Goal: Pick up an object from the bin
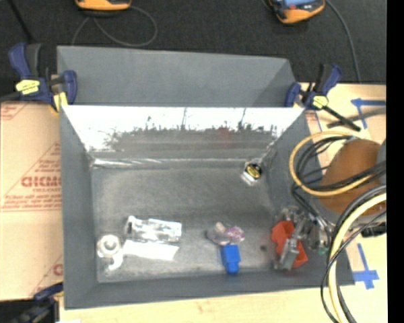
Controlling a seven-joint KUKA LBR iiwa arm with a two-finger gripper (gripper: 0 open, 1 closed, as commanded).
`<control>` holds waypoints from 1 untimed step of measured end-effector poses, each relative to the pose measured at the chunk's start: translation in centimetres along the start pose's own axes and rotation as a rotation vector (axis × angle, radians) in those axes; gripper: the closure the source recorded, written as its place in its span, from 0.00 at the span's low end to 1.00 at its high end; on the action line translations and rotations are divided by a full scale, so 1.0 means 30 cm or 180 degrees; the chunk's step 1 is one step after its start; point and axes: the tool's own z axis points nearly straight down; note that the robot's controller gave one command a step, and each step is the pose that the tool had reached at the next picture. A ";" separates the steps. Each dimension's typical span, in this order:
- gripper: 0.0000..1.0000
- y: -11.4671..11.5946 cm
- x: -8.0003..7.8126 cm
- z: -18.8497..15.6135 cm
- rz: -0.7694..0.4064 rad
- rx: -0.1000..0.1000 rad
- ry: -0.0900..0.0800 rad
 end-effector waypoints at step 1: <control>0.00 0.011 0.039 -0.006 0.0338 -0.0005 -0.0012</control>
Offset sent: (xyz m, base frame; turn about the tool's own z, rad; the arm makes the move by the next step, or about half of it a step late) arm -0.0117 0.0057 0.0011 0.1097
